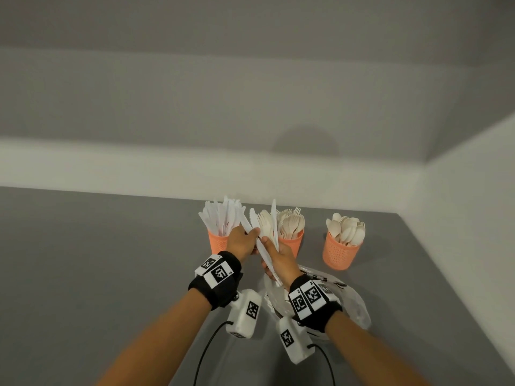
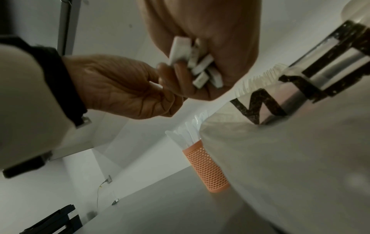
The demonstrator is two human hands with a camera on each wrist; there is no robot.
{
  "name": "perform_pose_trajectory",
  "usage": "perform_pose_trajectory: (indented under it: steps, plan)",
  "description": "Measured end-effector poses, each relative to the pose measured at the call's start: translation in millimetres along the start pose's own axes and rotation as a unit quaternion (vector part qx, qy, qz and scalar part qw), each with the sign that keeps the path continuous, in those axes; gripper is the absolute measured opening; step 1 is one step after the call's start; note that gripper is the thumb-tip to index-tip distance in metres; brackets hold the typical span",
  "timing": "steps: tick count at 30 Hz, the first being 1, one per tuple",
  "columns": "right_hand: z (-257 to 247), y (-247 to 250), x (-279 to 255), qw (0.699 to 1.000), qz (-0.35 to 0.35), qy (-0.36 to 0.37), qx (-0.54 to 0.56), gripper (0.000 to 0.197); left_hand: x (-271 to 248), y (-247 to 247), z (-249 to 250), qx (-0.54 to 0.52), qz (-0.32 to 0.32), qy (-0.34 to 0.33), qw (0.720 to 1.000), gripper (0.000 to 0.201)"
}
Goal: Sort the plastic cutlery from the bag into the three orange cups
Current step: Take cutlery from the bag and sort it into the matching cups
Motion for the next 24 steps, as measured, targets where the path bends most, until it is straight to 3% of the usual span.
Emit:
perform_pose_trajectory:
  steps: [2, 8, 11, 15, 18, 21, 24]
  plan:
    - [0, 0, 3, 1.000, -0.006, 0.001, -0.014, 0.029, 1, 4, 1, -0.001, 0.005, 0.003, 1.000, 0.029]
    - [-6, -3, 12, 1.000, -0.006, 0.014, -0.016, 0.038, 14, 12, -2, -0.020, 0.053, 0.020, 0.998, 0.025]
    - [-8, -4, 18, 1.000, 0.002, 0.018, -0.021, 0.032, 21, 14, -2, -0.129, 0.068, 0.047, 0.988, 0.025]
    - [-8, -7, 22, 0.998, -0.025, 0.011, -0.062, 0.026, 32, 14, -2, -0.317, 0.098, 0.115, 0.936, 0.034]
    - [-6, -4, 25, 0.997, -0.029, -0.018, -0.071, 0.027, 36, 27, 18, -0.310, 0.153, 0.061, 0.936, 0.030]
    - [-3, 3, 28, 0.996, -0.043, -0.053, -0.060, 0.029, 42, 48, 37, -0.246, 0.192, -0.020, 0.950, 0.036]
    - [-3, 8, 32, 0.995, -0.052, -0.089, -0.014, 0.031, 54, 65, 53, -0.241, 0.216, -0.073, 0.943, 0.042]
Point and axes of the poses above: each hand's wrist, its own x-axis towards the middle knuckle, its own y-axis out of the back of the hand, z = x × y, the point moved 3 cm from there along x, towards the middle knuckle, and after that the axes turned 4 degrees about y, right-handed, at the moved point
